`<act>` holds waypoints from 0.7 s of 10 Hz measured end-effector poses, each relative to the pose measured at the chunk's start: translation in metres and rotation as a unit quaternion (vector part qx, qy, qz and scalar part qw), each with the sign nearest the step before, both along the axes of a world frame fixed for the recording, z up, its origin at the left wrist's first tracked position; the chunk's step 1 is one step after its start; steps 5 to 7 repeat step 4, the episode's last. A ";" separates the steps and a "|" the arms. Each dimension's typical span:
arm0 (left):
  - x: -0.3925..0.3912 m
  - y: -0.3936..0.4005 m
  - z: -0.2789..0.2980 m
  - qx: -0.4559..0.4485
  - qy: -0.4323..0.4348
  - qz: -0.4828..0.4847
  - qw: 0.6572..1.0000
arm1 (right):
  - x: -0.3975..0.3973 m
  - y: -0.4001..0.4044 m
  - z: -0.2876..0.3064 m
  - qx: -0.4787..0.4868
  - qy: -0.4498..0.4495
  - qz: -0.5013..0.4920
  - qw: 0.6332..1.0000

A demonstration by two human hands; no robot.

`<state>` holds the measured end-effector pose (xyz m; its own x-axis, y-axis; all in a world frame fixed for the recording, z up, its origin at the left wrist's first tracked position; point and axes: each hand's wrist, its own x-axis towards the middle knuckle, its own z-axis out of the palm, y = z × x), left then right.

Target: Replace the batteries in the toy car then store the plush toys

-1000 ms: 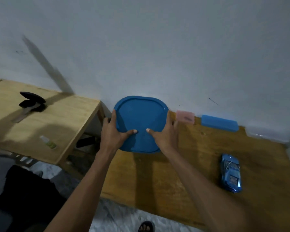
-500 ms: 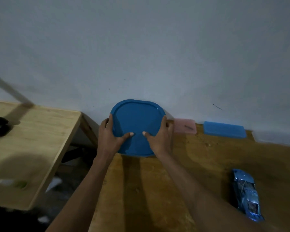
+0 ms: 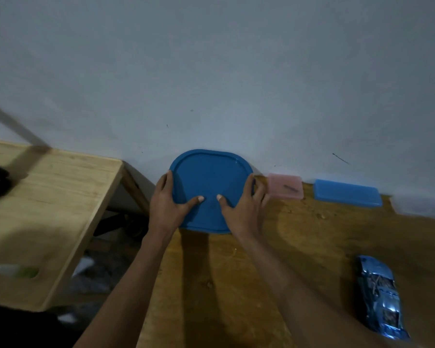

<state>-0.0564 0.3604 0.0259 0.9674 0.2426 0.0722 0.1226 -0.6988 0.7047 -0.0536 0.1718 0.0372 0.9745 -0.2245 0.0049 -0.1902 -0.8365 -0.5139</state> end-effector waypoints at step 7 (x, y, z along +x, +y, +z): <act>-0.033 -0.018 0.028 0.026 -0.003 0.042 0.999 | -0.013 -0.022 0.034 0.031 0.011 0.058 0.998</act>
